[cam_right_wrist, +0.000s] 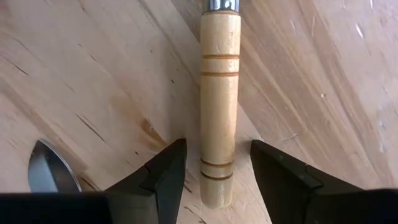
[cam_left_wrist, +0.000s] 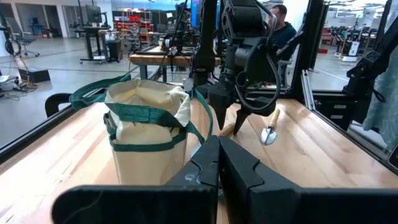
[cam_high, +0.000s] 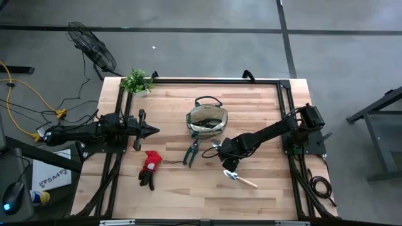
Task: Pick & Place Garden tools in Gardening bag
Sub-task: Put the top brown trowel into the gardening bag
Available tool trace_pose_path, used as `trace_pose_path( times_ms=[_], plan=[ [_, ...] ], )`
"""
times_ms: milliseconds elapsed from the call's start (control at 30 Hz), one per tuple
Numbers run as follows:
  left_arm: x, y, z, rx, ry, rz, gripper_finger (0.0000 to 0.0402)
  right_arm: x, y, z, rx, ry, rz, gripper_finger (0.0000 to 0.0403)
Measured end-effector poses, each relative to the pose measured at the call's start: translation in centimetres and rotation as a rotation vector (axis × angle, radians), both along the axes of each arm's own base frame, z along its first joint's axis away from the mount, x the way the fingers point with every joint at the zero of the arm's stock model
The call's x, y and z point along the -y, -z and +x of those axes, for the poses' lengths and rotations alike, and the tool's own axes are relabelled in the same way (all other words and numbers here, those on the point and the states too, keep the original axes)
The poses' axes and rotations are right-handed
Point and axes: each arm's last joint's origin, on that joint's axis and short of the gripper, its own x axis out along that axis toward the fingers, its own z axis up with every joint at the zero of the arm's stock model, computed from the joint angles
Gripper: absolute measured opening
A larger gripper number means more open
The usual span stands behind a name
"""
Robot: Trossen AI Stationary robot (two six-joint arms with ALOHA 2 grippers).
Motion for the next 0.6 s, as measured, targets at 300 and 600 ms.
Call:
trace_pose_path(
  times_ms=[300,600],
  plan=[
    [0.00,-0.01,0.00,0.000,0.000,0.000,0.0001,-0.02,0.07,-0.03,-0.004,-0.006,0.003,0.0133],
    [0.00,-0.01,0.00,0.000,0.000,0.000,0.0001,-0.02,0.08,-0.05,-0.007,-0.007,0.006,0.0100]
  ],
)
